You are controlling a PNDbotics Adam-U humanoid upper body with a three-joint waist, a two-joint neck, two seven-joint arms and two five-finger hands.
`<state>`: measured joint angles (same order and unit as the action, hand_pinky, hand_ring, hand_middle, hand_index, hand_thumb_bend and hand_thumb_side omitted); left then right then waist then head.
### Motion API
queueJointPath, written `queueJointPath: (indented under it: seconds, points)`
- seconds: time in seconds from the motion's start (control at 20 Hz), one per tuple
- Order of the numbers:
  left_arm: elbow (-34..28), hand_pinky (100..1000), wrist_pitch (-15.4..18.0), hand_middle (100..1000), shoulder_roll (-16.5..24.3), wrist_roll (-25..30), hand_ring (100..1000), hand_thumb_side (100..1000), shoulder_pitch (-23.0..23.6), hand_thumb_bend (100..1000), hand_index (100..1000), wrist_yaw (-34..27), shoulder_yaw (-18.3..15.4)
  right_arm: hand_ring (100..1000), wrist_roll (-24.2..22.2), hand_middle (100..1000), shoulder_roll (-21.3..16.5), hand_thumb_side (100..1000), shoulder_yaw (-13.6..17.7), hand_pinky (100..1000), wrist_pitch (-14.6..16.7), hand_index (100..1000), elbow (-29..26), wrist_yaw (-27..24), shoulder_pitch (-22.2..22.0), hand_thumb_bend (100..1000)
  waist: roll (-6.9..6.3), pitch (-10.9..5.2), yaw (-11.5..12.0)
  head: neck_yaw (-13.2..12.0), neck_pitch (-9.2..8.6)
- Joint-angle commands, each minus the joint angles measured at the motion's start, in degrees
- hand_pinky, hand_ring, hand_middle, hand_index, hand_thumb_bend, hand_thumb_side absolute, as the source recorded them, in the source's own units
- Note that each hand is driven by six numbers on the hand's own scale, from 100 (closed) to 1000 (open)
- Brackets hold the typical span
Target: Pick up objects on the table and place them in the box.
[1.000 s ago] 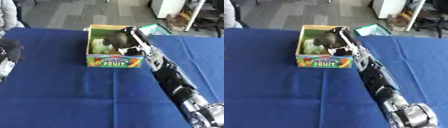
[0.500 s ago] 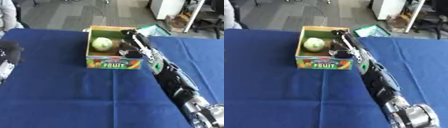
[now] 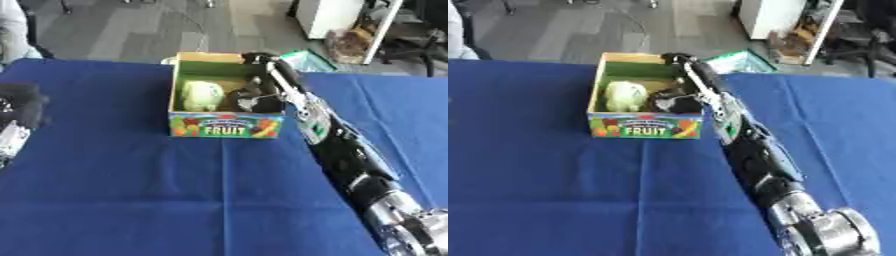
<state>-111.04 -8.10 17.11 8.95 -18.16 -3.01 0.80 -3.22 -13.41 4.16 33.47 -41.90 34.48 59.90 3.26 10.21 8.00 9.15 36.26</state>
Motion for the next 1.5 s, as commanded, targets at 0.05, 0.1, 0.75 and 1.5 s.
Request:
queueJointPath:
  seconds: [0.05,0.1,0.75,1.5]
  points:
    - [-0.12,662,-0.09,611,0.67,-0.68,775,443,0.38,339,723,0.43,-1.2,853,-7.79,682,-2.92,218,-2.3,842,-0.9,866,-7.51,-12.5,0.1,329,-0.15,-1.21,-0.72,-1.08,0.68]
    - [0.06,662,-0.1,612,0.77,-0.87,776,445,0.8,339,722,0.57,-1.46,848,-10.3,677,-3.57,192,-3.18,838,-1.92,864,-10.37,-16.94,-0.72,306,-0.08,-1.24,-1.24,-1.52,0.95]
    - [1.44,656,0.34,608,0.89,-2.34,775,478,5.54,345,699,2.31,-3.73,805,-19.69,619,-8.34,137,-3.95,811,-14.65,831,-46.64,-48.18,-23.19,100,1.31,-1.69,-7.24,-6.77,6.52]
    - [2.61,638,2.49,592,-0.06,-3.55,761,499,8.75,356,660,0.82,-4.71,744,-19.14,547,-2.65,192,-0.93,768,-17.53,760,-56.81,-50.81,-41.39,100,0.29,-1.51,-9.97,-10.18,7.78]
